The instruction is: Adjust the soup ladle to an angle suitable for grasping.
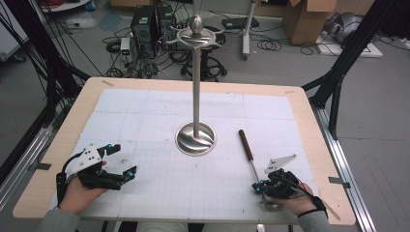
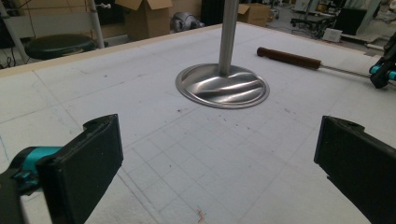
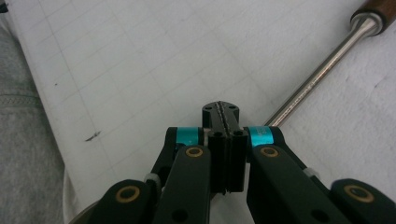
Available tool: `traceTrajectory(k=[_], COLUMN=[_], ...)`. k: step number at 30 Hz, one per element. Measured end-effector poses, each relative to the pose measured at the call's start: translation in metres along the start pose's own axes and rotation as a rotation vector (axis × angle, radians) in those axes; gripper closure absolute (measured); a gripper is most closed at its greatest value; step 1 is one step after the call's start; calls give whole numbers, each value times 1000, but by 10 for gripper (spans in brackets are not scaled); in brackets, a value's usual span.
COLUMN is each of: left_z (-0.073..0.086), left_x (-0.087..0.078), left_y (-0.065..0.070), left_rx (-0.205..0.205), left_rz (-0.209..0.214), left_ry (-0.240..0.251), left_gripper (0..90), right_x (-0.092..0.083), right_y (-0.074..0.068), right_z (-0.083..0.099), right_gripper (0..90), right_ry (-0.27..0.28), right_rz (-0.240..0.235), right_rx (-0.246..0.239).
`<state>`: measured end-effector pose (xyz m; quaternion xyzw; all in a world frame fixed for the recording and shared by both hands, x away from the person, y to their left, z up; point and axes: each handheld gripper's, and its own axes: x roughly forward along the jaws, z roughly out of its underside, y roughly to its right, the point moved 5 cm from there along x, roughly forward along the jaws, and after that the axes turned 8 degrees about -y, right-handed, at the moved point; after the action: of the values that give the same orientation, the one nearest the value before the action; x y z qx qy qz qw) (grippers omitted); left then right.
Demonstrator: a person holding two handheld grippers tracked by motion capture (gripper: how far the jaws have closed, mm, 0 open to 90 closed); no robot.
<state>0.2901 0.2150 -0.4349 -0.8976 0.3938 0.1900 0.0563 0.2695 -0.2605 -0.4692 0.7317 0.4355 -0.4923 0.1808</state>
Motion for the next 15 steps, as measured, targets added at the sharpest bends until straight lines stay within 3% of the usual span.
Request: traceTrajectory(k=[8, 15], left_z=[0, 0], left_x=[0, 0], left_y=[0, 0], left_rx=[0, 0], left_rz=[2, 2], left_ry=[3, 3], left_gripper=[18, 18], right_x=[-2, -7], right_y=[1, 11], right_z=[4, 10], right_gripper=[900, 900], right_ry=[-7, -1], right_rz=[-8, -1], right_rx=[-20, 9])
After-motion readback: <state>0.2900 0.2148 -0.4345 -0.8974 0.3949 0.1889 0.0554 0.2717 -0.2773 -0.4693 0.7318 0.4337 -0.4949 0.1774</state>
